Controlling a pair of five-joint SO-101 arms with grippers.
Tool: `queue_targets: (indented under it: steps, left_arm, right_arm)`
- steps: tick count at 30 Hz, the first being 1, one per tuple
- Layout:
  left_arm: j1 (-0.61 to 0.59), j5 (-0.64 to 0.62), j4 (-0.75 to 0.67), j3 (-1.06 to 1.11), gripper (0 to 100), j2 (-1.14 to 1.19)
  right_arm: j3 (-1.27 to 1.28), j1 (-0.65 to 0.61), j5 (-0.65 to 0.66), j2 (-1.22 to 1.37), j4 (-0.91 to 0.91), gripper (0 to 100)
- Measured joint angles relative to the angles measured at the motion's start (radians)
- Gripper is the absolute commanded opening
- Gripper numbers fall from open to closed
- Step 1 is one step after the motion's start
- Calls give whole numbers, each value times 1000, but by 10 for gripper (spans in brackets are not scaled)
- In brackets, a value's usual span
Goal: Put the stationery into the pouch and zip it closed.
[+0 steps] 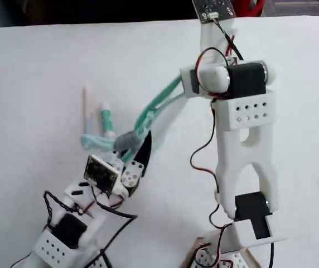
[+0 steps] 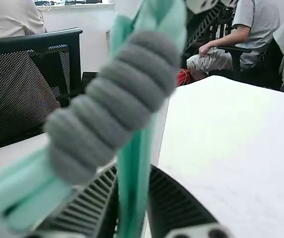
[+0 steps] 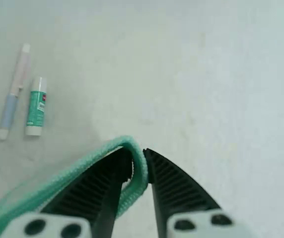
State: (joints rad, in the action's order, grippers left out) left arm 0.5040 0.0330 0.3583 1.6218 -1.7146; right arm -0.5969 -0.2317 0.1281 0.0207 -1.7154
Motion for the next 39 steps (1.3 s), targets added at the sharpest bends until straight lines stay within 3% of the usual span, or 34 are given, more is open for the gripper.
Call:
queue_targets:
  steps: [16,34,36,39]
  left_arm:
    - [91,-60,-21,0,41,0]
    - [92,-68,21,-3,42,0]
    - [91,-68,21,-2,42,0]
    - [91,-68,21,26,38,-12]
  right_arm:
    - [201,74,106,-275,2,18]
    - [192,83,106,-141,6,19]
    - [187,63,106,-126,8,57]
    - [198,26,106,-120,8,209]
